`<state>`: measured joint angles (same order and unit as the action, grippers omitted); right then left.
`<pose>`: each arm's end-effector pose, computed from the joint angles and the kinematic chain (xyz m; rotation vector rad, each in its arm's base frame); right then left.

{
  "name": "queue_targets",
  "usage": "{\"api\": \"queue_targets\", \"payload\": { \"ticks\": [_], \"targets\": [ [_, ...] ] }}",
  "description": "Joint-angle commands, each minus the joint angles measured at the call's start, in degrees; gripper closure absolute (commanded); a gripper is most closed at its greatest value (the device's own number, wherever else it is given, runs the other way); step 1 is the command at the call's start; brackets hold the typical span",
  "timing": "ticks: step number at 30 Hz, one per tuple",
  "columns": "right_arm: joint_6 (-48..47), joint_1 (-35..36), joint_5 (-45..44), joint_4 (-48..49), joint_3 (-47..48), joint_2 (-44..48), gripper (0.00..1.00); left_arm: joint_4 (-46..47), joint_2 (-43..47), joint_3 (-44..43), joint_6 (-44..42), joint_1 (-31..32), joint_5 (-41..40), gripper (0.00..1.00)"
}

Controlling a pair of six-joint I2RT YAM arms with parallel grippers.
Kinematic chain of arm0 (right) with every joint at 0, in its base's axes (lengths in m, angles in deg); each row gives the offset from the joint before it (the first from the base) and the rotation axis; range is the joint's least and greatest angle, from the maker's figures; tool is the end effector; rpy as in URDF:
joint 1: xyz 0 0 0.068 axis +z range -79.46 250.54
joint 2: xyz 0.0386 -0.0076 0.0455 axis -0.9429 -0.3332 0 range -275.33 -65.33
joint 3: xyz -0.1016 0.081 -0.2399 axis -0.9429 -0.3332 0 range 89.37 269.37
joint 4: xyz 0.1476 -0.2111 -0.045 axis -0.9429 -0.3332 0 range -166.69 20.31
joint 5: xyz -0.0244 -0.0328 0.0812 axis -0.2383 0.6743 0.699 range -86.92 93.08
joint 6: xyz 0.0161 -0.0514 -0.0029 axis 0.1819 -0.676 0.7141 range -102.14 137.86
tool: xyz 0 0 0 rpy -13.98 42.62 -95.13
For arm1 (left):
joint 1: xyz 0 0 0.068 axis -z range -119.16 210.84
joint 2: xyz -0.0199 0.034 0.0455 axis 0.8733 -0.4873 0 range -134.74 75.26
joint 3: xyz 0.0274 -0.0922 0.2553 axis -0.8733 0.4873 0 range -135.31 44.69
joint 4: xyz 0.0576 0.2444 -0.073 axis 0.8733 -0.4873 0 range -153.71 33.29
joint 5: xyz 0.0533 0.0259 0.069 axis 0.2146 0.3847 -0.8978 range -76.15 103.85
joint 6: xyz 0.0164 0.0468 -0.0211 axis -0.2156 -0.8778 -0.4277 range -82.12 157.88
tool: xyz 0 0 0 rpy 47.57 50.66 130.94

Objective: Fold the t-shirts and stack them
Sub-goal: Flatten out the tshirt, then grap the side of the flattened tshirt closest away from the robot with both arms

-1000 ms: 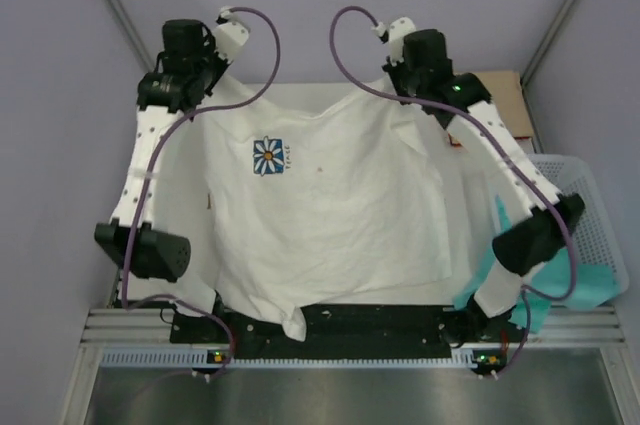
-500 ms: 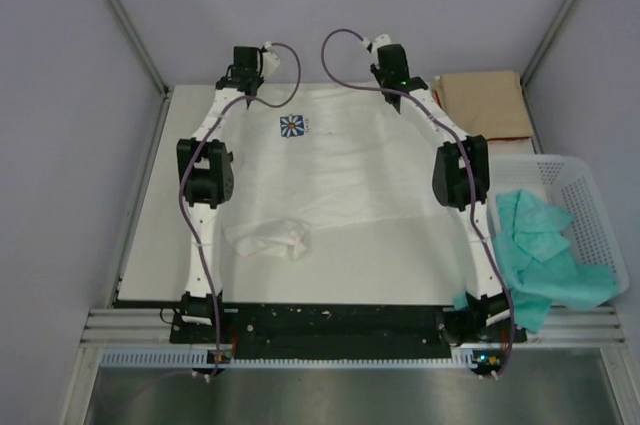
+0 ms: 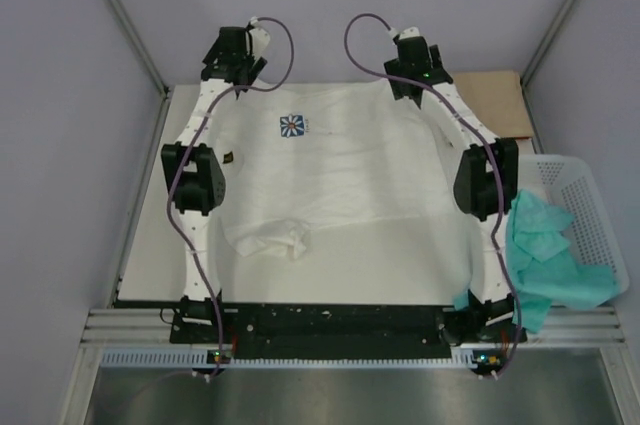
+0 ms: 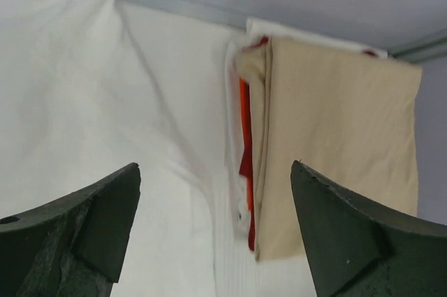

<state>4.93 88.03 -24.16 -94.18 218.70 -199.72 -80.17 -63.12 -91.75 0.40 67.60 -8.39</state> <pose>0.5256 0.1485 0.2882 -0.2565 2.0376 -0.4452 0.5586 -0.0527 0.2946 0.5331 1.9847 0.7280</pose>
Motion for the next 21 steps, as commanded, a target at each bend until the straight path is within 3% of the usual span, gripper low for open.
{"api": "queue_targets", "payload": {
  "ticks": [1, 3, 6, 10, 14, 17, 21],
  "targets": [
    [11.76, -0.18, 2.45, -12.07, -19.85, 22.89, 0.14, -15.27, 22.24, 14.39, 2.42, -0.26, 20.25, 0.12],
    [17.65, -0.10, 3.60, -12.34, -32.68, 32.39, 0.19, -18.97, 31.73, 28.18, -1.88, 0.44, 29.85, 0.17],
    [24.60, -0.09, 7.19, -12.34, -46.94, 42.34, 0.25, -24.41, 44.13, 44.63, -7.33, 1.41, 37.94, 0.21],
    [30.58, -0.09, 10.10, -12.86, -60.67, 50.00, 0.25, -38.03, 54.78, 58.28, -16.64, 2.81, 43.85, 0.28],
    [34.37, -0.09, 10.19, -12.77, -68.33, 52.82, 0.29, -46.48, 60.24, 68.39, -18.51, 6.58, 48.33, 0.35],
    [36.04, -0.09, 11.95, -12.25, -70.89, 52.48, 0.30, -44.67, 63.84, 75.60, -16.50, 12.73, 49.83, 0.37],
    [37.19, -0.09, 12.22, -10.84, -72.12, 50.98, 0.30, -35.09, 65.18, 84.92, -11.84, 22.04, 48.44, 0.35]
  ]
}}
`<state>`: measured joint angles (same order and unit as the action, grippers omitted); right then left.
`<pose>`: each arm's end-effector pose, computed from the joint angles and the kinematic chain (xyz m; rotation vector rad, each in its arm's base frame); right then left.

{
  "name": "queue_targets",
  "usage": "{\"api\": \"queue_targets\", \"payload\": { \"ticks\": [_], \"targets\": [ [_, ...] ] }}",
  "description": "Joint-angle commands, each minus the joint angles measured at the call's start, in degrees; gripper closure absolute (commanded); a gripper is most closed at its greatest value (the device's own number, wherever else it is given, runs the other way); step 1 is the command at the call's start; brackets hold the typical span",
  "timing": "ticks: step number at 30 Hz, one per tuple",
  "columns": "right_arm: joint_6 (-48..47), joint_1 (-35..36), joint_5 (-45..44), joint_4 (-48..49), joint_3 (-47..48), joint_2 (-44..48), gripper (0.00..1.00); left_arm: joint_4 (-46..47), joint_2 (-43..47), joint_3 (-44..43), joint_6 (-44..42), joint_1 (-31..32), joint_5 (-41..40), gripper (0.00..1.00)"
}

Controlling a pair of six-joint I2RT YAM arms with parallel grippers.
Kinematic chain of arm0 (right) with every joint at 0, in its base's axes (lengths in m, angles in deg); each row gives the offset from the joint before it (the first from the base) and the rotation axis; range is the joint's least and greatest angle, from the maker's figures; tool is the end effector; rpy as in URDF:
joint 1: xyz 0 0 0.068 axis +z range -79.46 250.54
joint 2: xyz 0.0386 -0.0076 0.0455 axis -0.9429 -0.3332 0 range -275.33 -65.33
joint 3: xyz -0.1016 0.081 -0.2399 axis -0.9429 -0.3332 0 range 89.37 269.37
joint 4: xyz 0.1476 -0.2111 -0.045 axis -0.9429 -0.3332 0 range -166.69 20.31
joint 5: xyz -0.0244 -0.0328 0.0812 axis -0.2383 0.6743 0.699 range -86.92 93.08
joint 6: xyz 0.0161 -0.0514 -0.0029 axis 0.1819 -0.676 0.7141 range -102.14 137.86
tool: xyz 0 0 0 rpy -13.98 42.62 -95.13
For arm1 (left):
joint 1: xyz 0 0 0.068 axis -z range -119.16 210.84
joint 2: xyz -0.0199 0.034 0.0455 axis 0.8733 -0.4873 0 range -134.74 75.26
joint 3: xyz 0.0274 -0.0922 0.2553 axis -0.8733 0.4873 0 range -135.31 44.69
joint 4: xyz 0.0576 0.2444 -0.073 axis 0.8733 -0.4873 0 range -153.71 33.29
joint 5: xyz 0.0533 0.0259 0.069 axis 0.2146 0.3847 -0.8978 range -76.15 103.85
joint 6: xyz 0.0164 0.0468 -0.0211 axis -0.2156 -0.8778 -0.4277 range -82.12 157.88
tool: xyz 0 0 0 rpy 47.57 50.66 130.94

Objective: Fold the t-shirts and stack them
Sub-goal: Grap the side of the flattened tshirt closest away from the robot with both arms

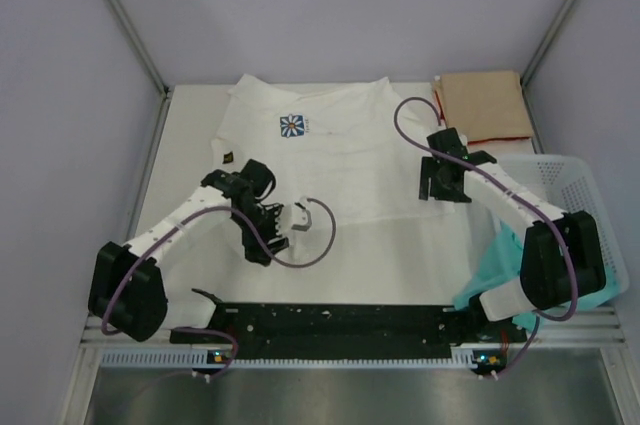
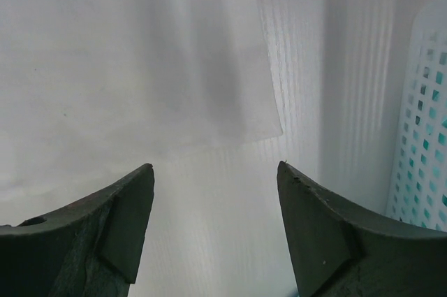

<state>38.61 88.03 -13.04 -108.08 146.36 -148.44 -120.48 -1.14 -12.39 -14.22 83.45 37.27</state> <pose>0.2713 0.0751 0.2239 0.1589 2.6243 -0.1569 0.1994 -0.0985 0.2397 1.7729 2.2636 -0.5321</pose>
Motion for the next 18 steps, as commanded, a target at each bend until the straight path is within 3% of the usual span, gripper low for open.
{"api": "queue_targets", "payload": {
  "ticks": [1, 7, 10, 18],
  "targets": [
    [3.85, -0.18, 0.74, 3.23, 0.22, -0.65, 0.30, 7.84, 2.75, 7.05, 3.92, 7.52, 1.64, 0.35],
    [6.49, -1.58, -1.11, 5.95, -2.14, -0.12, 0.30, 20.51, 0.47, 12.34, 7.80, 11.58, -5.31, 0.35],
    [8.60, -4.39, 2.58, 9.11, -4.07, -0.65, 0.30, 23.86, -0.50, 13.83, 8.06, 11.93, -7.24, 0.35],
    [11.06, -5.89, 1.53, 12.20, -5.49, -6.71, 0.31, 30.19, -4.45, 17.18, 8.41, 12.98, -13.65, 0.36]
  ]
}}
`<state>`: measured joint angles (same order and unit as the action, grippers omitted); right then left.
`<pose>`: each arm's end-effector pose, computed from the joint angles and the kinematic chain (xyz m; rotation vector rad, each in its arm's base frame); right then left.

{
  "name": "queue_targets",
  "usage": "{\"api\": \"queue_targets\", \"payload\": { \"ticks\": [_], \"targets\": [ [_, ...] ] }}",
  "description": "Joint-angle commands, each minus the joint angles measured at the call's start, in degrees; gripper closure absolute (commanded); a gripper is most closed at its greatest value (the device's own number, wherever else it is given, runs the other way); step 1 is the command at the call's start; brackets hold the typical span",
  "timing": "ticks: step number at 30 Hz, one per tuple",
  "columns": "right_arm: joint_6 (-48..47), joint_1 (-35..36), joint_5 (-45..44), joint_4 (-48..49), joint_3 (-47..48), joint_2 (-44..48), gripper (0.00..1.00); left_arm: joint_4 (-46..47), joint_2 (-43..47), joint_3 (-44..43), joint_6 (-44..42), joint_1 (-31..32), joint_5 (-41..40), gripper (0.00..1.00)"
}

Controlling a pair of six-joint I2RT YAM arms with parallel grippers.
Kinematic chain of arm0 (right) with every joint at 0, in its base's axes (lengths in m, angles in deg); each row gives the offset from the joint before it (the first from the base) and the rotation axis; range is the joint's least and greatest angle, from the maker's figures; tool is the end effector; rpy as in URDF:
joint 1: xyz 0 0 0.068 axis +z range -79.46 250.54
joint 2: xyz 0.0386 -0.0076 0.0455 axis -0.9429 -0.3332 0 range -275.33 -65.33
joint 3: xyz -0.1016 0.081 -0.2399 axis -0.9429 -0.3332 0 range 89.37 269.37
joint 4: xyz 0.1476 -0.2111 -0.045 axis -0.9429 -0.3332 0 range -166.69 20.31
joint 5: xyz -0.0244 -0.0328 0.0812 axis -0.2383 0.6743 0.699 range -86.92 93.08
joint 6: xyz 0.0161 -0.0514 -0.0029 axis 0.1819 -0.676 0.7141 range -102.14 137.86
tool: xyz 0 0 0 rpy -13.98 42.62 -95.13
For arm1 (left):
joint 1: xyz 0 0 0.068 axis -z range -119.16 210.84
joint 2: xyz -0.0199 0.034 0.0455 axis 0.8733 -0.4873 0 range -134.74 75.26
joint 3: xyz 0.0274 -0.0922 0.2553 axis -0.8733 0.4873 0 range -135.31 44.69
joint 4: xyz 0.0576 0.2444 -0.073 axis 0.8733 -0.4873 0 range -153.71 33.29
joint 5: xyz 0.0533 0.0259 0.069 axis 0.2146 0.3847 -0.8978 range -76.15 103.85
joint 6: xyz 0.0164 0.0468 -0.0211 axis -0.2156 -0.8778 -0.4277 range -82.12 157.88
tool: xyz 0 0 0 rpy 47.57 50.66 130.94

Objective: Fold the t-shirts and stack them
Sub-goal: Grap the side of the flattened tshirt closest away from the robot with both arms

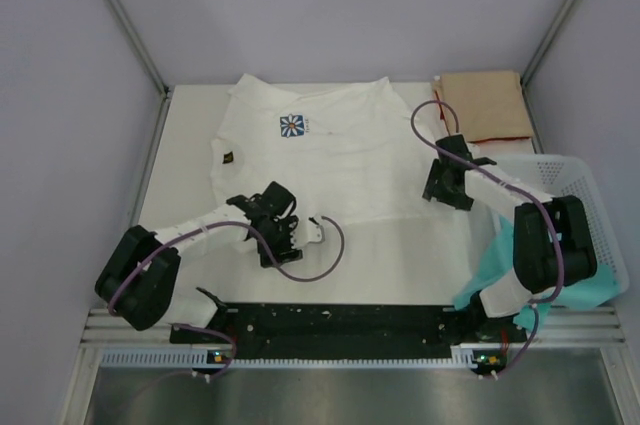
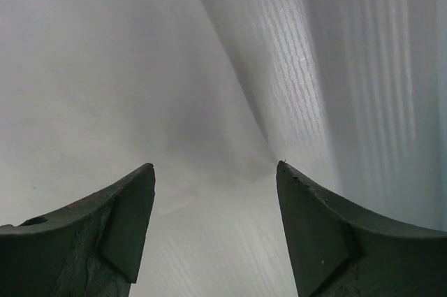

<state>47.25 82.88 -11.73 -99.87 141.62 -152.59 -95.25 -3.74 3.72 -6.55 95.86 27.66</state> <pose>0.2833 0.0526 0.1874 0.4669 2.6049 -0.1140 0.1792 -0.1361 0.1633 1.8670 2.1829 -0.3189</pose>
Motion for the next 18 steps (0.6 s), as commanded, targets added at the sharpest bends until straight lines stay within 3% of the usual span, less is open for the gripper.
{"api": "queue_targets", "payload": {
  "ticks": [1, 4, 7, 10, 14, 18],
  "targets": [
    [2.78, -1.00, 0.39, 4.42, -1.09, -3.52, 0.31, 5.14, -2.29, 0.89, 1.09, 0.66, -5.18, 0.37],
    [3.75, -1.79, 1.27, 6.35, -2.15, -5.19, 0.36, 7.42, -3.44, 0.46, 1.80, 0.92, -8.08, 0.43],
    [4.54, -2.67, 2.50, 7.84, -3.20, -6.78, 0.47, 9.28, -4.67, 0.28, 2.41, 0.92, -10.19, 0.69],
    [4.63, -3.28, 3.38, 8.82, -4.08, -7.39, 0.67, 8.58, -5.29, -0.95, 3.55, 0.92, -12.74, 1.00],
    [3.66, -3.64, 3.65, 8.29, -5.14, -4.68, 1.00, 4.19, -1.61, -3.15, 5.13, 0.66, -17.49, 1.00],
    [2.17, -3.55, 2.33, 6.01, -5.67, 0.85, 1.00, -1.52, 5.51, -6.04, 5.93, -1.01, -18.37, 1.00]
  ]
}}
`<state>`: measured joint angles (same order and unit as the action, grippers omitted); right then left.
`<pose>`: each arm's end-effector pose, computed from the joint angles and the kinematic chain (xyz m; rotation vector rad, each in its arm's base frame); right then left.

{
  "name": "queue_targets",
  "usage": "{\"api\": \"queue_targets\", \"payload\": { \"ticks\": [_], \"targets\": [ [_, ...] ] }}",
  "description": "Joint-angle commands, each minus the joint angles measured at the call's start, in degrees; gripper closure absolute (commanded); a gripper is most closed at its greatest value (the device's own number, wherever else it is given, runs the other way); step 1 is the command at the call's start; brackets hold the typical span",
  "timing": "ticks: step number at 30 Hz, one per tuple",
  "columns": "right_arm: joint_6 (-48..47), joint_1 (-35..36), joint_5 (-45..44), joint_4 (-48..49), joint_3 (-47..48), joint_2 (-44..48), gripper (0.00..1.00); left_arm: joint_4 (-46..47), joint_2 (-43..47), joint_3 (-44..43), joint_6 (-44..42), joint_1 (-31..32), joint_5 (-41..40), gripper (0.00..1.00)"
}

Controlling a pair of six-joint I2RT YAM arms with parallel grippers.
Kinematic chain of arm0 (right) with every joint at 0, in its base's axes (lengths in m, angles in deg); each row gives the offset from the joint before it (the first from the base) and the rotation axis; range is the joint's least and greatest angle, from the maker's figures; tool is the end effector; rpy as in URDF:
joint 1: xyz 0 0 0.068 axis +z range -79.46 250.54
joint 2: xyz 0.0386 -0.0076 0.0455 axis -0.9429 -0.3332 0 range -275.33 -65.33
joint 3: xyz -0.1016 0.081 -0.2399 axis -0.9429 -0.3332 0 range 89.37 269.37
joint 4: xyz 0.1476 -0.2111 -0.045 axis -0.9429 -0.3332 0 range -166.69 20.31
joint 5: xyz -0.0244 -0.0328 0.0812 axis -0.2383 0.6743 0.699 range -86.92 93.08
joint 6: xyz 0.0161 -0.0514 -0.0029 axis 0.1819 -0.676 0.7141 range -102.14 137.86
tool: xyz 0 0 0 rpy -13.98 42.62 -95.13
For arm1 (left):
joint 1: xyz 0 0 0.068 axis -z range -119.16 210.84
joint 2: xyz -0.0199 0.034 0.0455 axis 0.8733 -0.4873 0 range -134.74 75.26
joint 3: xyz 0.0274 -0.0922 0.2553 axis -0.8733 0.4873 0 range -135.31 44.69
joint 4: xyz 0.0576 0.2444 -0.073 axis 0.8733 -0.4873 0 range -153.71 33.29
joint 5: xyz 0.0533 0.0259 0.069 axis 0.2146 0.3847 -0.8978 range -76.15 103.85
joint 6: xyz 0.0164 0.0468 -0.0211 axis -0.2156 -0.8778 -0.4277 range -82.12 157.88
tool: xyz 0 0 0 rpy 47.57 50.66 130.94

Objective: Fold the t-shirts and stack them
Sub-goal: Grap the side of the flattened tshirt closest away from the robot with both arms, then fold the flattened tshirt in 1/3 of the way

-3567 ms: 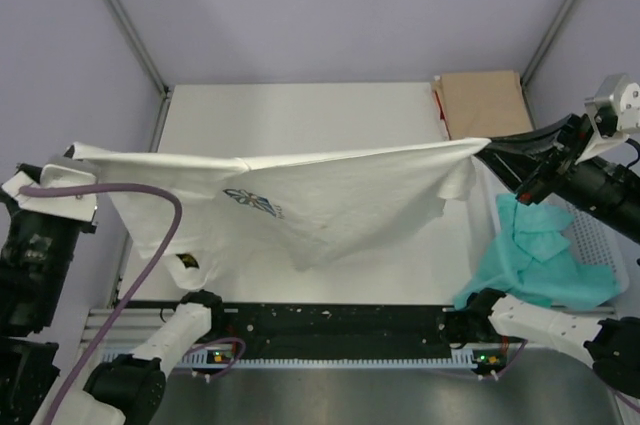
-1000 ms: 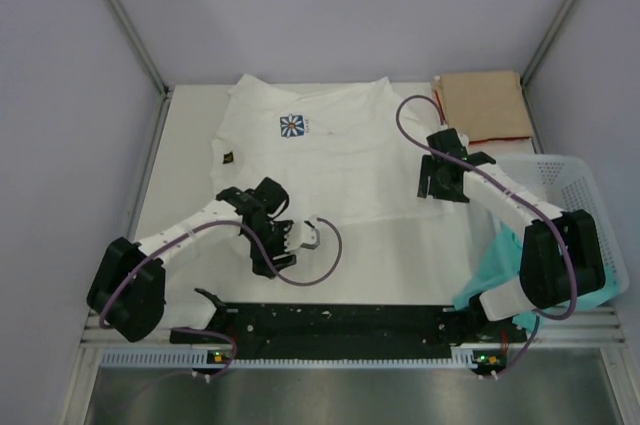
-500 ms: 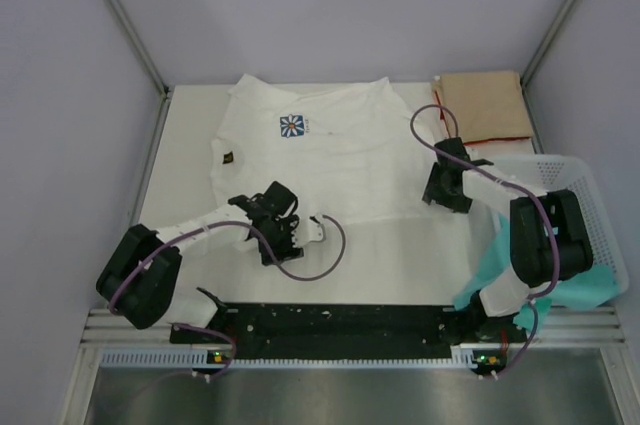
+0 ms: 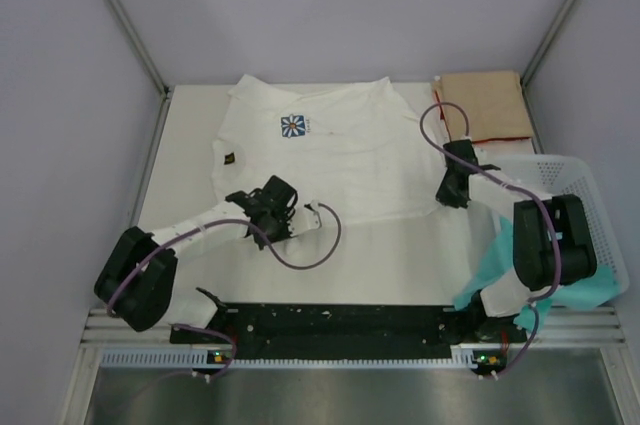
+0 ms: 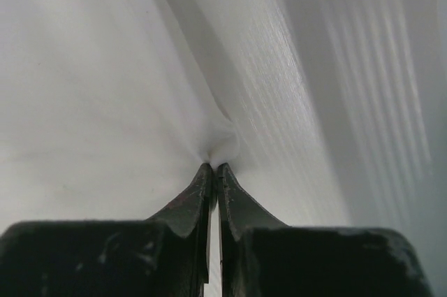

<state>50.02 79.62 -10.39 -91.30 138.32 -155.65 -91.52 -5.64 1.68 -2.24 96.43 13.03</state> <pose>0.2920 0.0382 0.1638 0.5968 2.5514 -0.0678 0.1963 -0.1400 0.1664 1.7404 2.2446 0.0374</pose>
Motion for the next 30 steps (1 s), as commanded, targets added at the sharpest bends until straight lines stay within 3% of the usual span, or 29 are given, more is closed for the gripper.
{"api": "queue_targets", "payload": {
  "ticks": [1, 12, 16, 30],
  "targets": [
    [-0.70, -0.29, 0.99, -3.09, -2.71, 5.41, 1.00, -6.75, 9.25, -4.54, 1.62, -2.28, -3.66, 1.00],
    [-3.24, -0.29, 8.64, -10.56, -4.91, 19.74, 1.00, -28.29, 16.83, -19.65, 1.27, -16.42, 7.67, 1.00],
    [-4.65, -0.20, 8.12, -10.74, -2.20, 19.76, 1.00, -18.66, 15.26, -20.72, 0.92, -20.73, 3.73, 1.00],
    [-10.45, -0.29, 5.31, -12.41, 25.39, -7.74, 1.00, 2.37, -10.22, -40.48, 3.74, -28.30, -1.47, 1.00]
  ]
}}
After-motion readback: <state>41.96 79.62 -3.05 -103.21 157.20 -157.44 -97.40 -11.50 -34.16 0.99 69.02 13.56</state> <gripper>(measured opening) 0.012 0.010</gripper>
